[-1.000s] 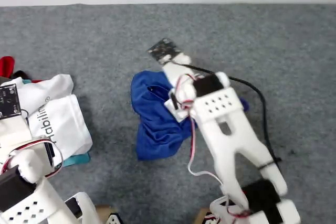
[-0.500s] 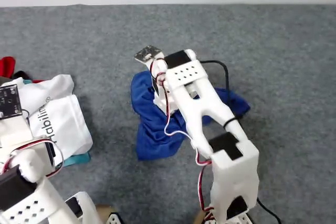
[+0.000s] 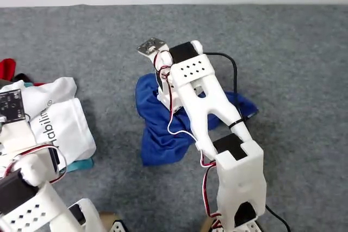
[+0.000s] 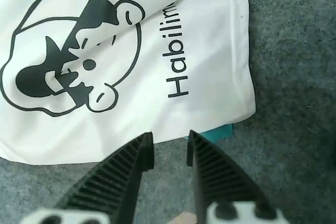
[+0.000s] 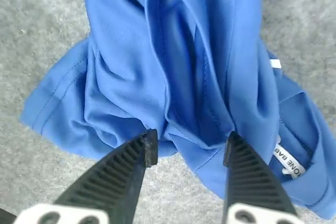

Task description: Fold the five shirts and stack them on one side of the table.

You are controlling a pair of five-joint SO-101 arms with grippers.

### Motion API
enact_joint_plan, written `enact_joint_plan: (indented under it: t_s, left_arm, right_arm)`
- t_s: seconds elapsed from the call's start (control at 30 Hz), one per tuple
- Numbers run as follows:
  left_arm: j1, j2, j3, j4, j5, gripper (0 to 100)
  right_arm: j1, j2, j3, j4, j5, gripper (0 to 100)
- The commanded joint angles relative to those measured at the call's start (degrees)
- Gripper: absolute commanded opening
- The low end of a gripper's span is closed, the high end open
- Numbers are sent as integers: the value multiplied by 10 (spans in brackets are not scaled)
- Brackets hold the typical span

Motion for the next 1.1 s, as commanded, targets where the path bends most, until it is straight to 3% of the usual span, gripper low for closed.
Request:
enact_joint_plan:
  t_s: [0.0,1.07]
  left_arm:
    - [2,-4,-2,-11,2,108]
    - [4,-4,-2,-12,2,108]
  right_arm:
    - [21,-1,-30,22,-5,209]
    - [16,63,-30,25,-4,207]
